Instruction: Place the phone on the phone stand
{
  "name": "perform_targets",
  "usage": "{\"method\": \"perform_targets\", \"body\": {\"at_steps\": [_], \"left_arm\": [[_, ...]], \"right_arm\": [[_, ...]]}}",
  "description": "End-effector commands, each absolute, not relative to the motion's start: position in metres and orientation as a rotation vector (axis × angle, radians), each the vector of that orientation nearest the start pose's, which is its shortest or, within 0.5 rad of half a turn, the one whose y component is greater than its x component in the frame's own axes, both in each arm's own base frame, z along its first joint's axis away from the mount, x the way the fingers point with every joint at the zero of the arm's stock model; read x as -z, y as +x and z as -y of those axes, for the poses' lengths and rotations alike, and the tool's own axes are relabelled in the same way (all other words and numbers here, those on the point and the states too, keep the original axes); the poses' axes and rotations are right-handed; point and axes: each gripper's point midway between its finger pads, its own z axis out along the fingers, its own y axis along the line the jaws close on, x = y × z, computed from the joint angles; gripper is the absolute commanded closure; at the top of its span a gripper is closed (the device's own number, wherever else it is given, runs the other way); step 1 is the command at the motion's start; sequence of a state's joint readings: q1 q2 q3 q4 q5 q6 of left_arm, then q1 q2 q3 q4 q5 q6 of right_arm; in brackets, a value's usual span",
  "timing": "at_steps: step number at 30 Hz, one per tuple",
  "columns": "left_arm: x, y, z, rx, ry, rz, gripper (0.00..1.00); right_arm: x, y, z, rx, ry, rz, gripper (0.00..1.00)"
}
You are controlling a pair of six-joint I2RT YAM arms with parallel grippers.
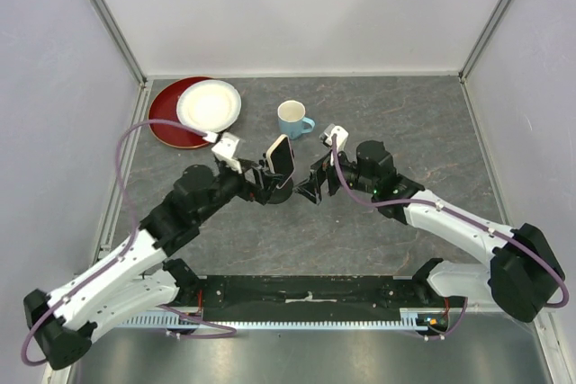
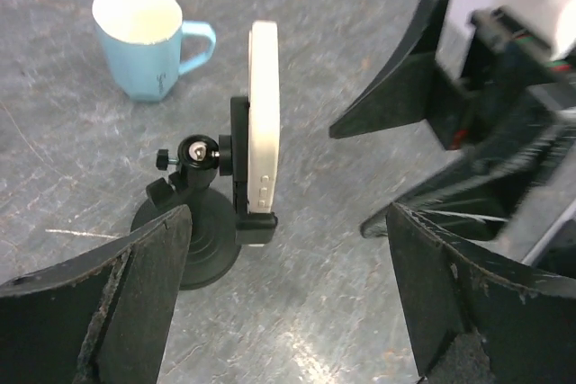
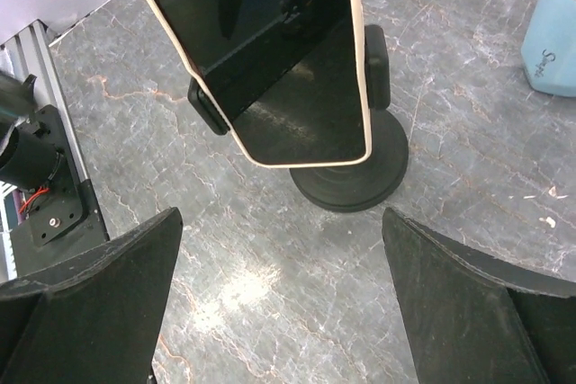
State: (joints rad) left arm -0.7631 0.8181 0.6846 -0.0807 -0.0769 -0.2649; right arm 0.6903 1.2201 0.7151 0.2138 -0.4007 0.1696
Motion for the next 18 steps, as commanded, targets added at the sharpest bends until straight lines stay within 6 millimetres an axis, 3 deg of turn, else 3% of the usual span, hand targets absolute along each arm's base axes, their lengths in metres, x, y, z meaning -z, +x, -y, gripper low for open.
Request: {"method": "perform_targets", "body": {"at_steps": [1, 3, 4, 6, 7, 8, 9, 11, 12, 13, 18], "left_arm": [[-0.281, 0.219, 0.198, 0.743, 0.241, -1.684, 0.06], [-0.296, 0.213, 0.182, 0.752, 0.163, -1.617, 0.06], [-0.297, 0.213, 0.176, 0.746, 0.132, -1.606, 0.06], [-0.302, 0.210, 0.159, 0.735, 0.054, -1.567, 0.05], [-0.301, 0.209, 0.155, 0.730, 0.033, -1.564, 0.05], [-0.302, 0.209, 0.151, 0.725, 0.017, -1.559, 0.04], [-0.305, 0.206, 0.149, 0.735, 0.016, -1.545, 0.04], [-0.302, 0.202, 0.150, 0.746, 0.033, -1.555, 0.04], [-0.304, 0.201, 0.150, 0.751, 0.031, -1.553, 0.04], [-0.304, 0.201, 0.150, 0.752, 0.029, -1.556, 0.04], [-0.301, 0.200, 0.149, 0.752, 0.027, -1.567, 0.04]], "right_arm": [[-0.226, 0.257, -0.309, -0.915, -0.820, -1.711, 0.02], [-0.233, 0.265, -0.314, -0.891, -0.840, -1.699, 0.02], [-0.250, 0.271, -0.319, -0.884, -0.847, -1.664, 0.02], [-0.247, 0.279, -0.326, -0.873, -0.887, -1.679, 0.02], [-0.262, 0.283, -0.332, -0.876, -0.904, -1.643, 0.02], [-0.262, 0.284, -0.336, -0.881, -0.929, -1.647, 0.02], [-0.259, 0.287, -0.340, -0.875, -0.960, -1.642, 0.02], [-0.273, 0.299, -0.345, -0.857, -0.942, -1.622, 0.02], [-0.265, 0.301, -0.351, -0.875, -0.960, -1.643, 0.02], [-0.277, 0.301, -0.357, -0.900, -0.977, -1.613, 0.02], [-0.271, 0.291, -0.374, -1.008, -1.043, -1.592, 0.02]]}}
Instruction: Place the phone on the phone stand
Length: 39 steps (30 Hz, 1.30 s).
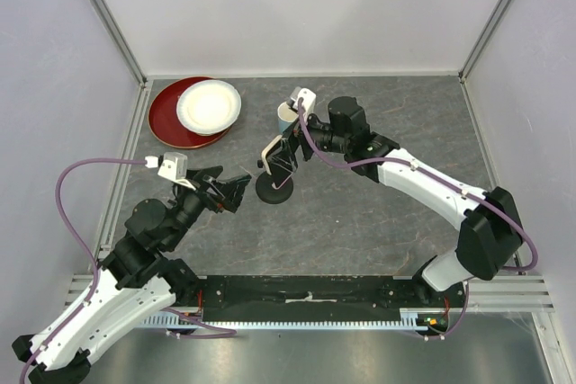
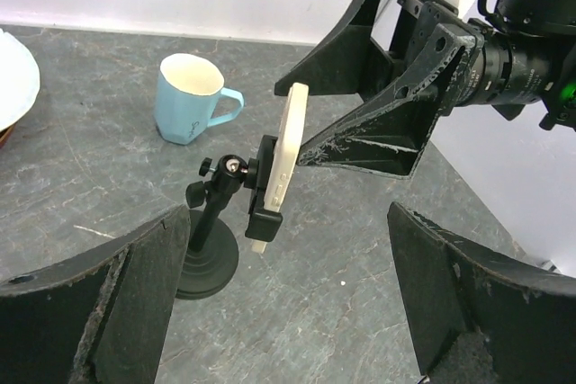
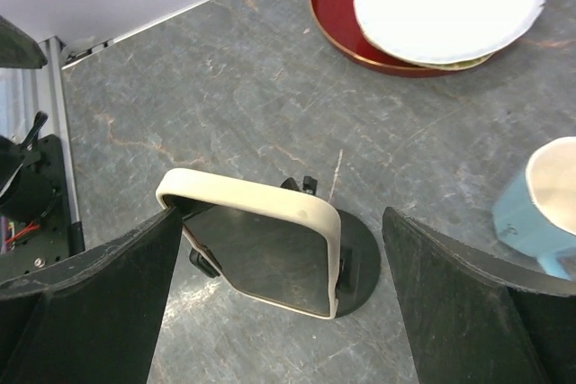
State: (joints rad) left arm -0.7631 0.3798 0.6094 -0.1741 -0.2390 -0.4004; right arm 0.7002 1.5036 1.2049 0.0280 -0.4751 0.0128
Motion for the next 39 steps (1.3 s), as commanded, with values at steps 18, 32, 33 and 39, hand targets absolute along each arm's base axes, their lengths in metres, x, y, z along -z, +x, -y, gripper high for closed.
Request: {"method": "perform_targets", "body": {"at_steps": [18, 32, 33, 39], "left_arm": [[-0.298, 0.203, 0.151, 0.727, 0.040, -1.591, 0.05], [-0.292, 0.207, 0.167, 0.718, 0.131, -1.659, 0.05], [-0.291, 0.208, 0.171, 0.707, 0.167, -1.678, 0.04], [-0.308, 0.212, 0.184, 0.657, 0.311, -1.743, 0.03]], "right_arm": [[-0.260, 0.265, -0.389, -1.133, -0.929, -1.697, 0.02], [-0.267, 0.267, -0.381, -1.072, -0.824, -1.732, 0.05], [-0.264, 0.266, -0.378, -1.058, -0.821, -1.741, 0.02], [-0.260, 0.261, -0.356, -0.989, -0.833, -1.737, 0.02]]}}
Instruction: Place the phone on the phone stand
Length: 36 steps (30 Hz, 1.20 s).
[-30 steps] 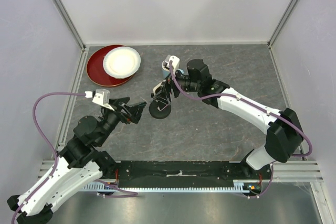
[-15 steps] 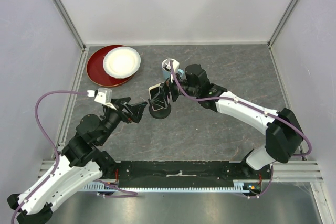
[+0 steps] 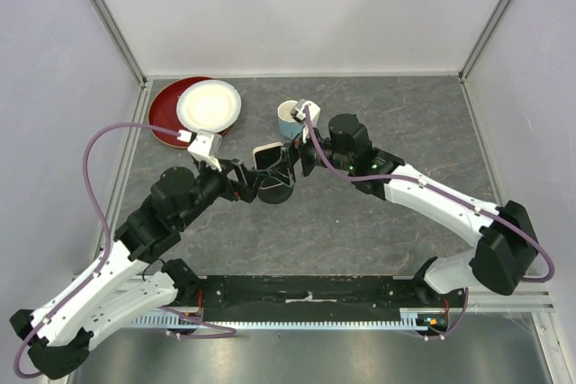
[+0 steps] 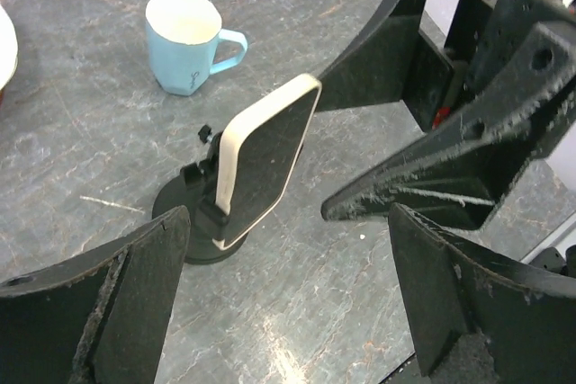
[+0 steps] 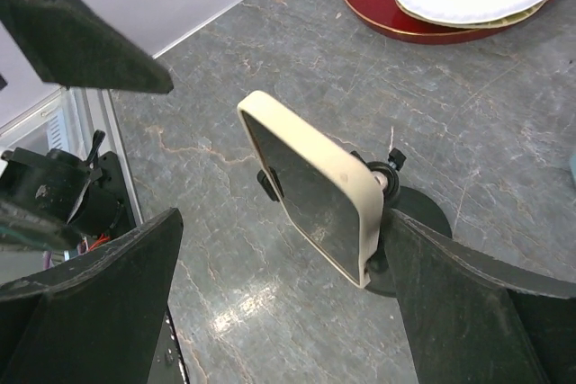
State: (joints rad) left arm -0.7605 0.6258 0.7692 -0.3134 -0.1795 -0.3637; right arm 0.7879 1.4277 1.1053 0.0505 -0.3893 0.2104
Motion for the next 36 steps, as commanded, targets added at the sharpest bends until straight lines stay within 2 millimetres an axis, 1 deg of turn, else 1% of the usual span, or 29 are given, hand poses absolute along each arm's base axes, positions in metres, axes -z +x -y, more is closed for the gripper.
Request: {"method": "perform_targets", "body": {"at_steps": [1, 3, 4, 5, 6, 7, 8, 9, 10, 12, 13, 14, 16, 18, 19, 20, 22, 24, 25, 26, 28, 29, 31, 32, 34, 36], "left_arm": [[-0.315, 0.212, 0.186, 0.683, 0.301, -1.723, 0.03], [-0.323, 0.211, 0.186, 0.713, 0.281, -1.698, 0.03], [-0.325, 0.210, 0.186, 0.733, 0.263, -1.692, 0.03], [-0.328, 0.209, 0.186, 0.742, 0.253, -1.682, 0.04], [-0.333, 0.207, 0.182, 0.747, 0.236, -1.663, 0.04], [-0.331, 0.207, 0.180, 0.748, 0.225, -1.661, 0.05], [-0.334, 0.205, 0.178, 0.752, 0.215, -1.642, 0.05], [-0.335, 0.205, 0.175, 0.747, 0.203, -1.628, 0.05], [-0.338, 0.201, 0.169, 0.745, 0.199, -1.601, 0.05], [-0.340, 0.198, 0.162, 0.733, 0.187, -1.580, 0.05], [-0.343, 0.196, 0.158, 0.730, 0.187, -1.561, 0.05], [-0.344, 0.194, 0.157, 0.728, 0.187, -1.558, 0.05], [-0.343, 0.194, 0.155, 0.719, 0.187, -1.568, 0.05], [-0.341, 0.193, 0.154, 0.715, 0.186, -1.576, 0.05], [-0.340, 0.193, 0.154, 0.713, 0.185, -1.577, 0.06], [-0.341, 0.193, 0.152, 0.713, 0.181, -1.571, 0.06], [-0.341, 0.193, 0.152, 0.713, 0.181, -1.568, 0.06], [-0.342, 0.192, 0.152, 0.715, 0.184, -1.566, 0.06], [-0.342, 0.192, 0.152, 0.714, 0.188, -1.564, 0.06], [-0.342, 0.192, 0.152, 0.711, 0.188, -1.565, 0.06], [-0.342, 0.191, 0.152, 0.714, 0.185, -1.564, 0.06], [-0.343, 0.191, 0.151, 0.714, 0.184, -1.563, 0.06], [-0.342, 0.191, 0.151, 0.717, 0.183, -1.562, 0.06], [-0.342, 0.190, 0.151, 0.716, 0.182, -1.562, 0.06], [-0.342, 0.190, 0.150, 0.713, 0.184, -1.561, 0.06], [-0.343, 0.190, 0.151, 0.718, 0.187, -1.561, 0.07]], "right_arm": [[-0.260, 0.262, -0.355, -0.985, -0.834, -1.743, 0.02], [-0.263, 0.266, -0.353, -0.990, -0.835, -1.743, 0.02], [-0.262, 0.266, -0.355, -0.999, -0.843, -1.746, 0.02], [-0.268, 0.269, -0.356, -1.007, -0.845, -1.731, 0.03], [-0.270, 0.268, -0.357, -1.033, -0.863, -1.725, 0.05], [-0.268, 0.269, -0.360, -1.047, -0.878, -1.726, 0.07], [-0.274, 0.270, -0.363, -1.063, -0.891, -1.710, 0.11], [-0.275, 0.269, -0.364, -1.085, -0.924, -1.691, 0.12], [-0.272, 0.269, -0.368, -1.098, -0.945, -1.691, 0.14], [-0.274, 0.269, -0.373, -1.129, -0.982, -1.670, 0.18], [-0.270, 0.266, -0.378, -1.163, -1.021, -1.663, 0.19], [-0.276, 0.267, -0.381, -1.173, -1.032, -1.645, 0.21], [-0.271, 0.270, -0.387, -1.186, -1.046, -1.652, 0.24], [-0.273, 0.273, -0.390, -1.187, -1.057, -1.639, 0.27], [-0.270, 0.274, -0.392, -1.186, -1.064, -1.642, 0.28], [-0.273, 0.272, -0.394, -1.202, -1.076, -1.627, 0.30], [-0.271, 0.272, -0.396, -1.218, -1.093, -1.621, 0.32], [-0.273, 0.271, -0.399, -1.233, -1.107, -1.611, 0.37], [-0.269, 0.271, -0.400, -1.240, -1.111, -1.618, 0.38], [-0.271, 0.270, -0.400, -1.248, -1.115, -1.613, 0.43], [-0.269, 0.270, -0.401, -1.255, -1.115, -1.620, 0.46], [-0.267, 0.269, -0.401, -1.257, -1.116, -1.623, 0.49], [-0.268, 0.269, -0.401, -1.261, -1.112, -1.624, 0.52], [-0.268, 0.268, -0.401, -1.263, -1.111, -1.624, 0.56], [-0.270, 0.268, -0.401, -1.269, -1.105, -1.617, 0.58], [-0.270, 0.267, -0.401, -1.275, -1.101, -1.614, 0.63]]}}
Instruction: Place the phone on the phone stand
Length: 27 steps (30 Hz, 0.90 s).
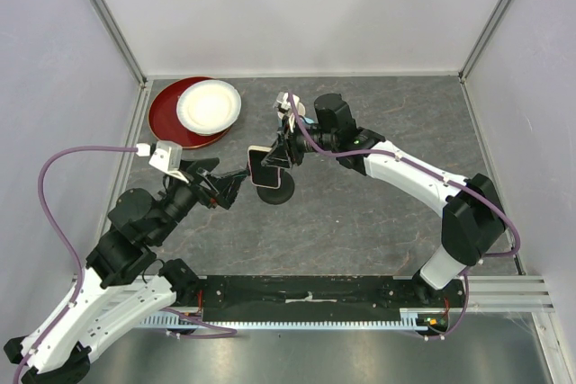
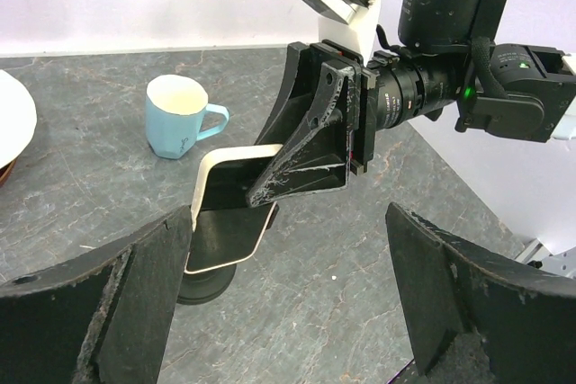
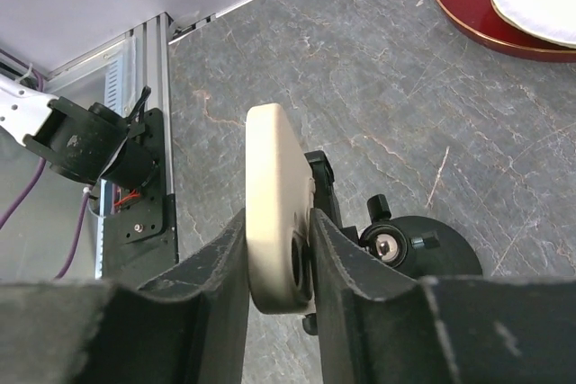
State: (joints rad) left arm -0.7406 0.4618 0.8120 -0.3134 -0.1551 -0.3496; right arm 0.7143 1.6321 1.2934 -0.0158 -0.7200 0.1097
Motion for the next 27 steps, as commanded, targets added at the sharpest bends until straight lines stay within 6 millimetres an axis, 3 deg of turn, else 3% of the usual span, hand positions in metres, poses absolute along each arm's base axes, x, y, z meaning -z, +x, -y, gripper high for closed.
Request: {"method": "perform_targets", "body": {"at_steps": [1, 10, 13, 16, 19, 22, 27], "left_arm": [[-0.343, 0.190, 0.152, 0.720, 0.190, -1.563, 0.07], [-0.339, 0.190, 0.156, 0.731, 0.198, -1.579, 0.07], [-0.337, 0.190, 0.160, 0.744, 0.213, -1.590, 0.07], [-0.333, 0.189, 0.173, 0.765, 0.286, -1.614, 0.07], [-0.329, 0.182, 0.194, 0.810, 0.443, -1.640, 0.07], [-0.318, 0.177, 0.208, 0.823, 0.574, -1.692, 0.07], [-0.305, 0.177, 0.208, 0.779, 0.660, -1.733, 0.08]], "right_arm": [[-0.271, 0.266, -0.402, -1.279, -1.103, -1.610, 0.65], [-0.273, 0.265, -0.402, -1.287, -1.098, -1.600, 0.74], [-0.272, 0.262, -0.402, -1.299, -1.108, -1.598, 0.84], [-0.271, 0.254, -0.400, -1.325, -1.158, -1.573, 1.00], [-0.271, 0.232, -0.392, -1.437, -1.280, -1.502, 1.00], [-0.267, 0.223, -0.384, -1.442, -1.359, -1.467, 1.00], [-0.250, 0.215, -0.369, -1.400, -1.457, -1.529, 1.00]]}}
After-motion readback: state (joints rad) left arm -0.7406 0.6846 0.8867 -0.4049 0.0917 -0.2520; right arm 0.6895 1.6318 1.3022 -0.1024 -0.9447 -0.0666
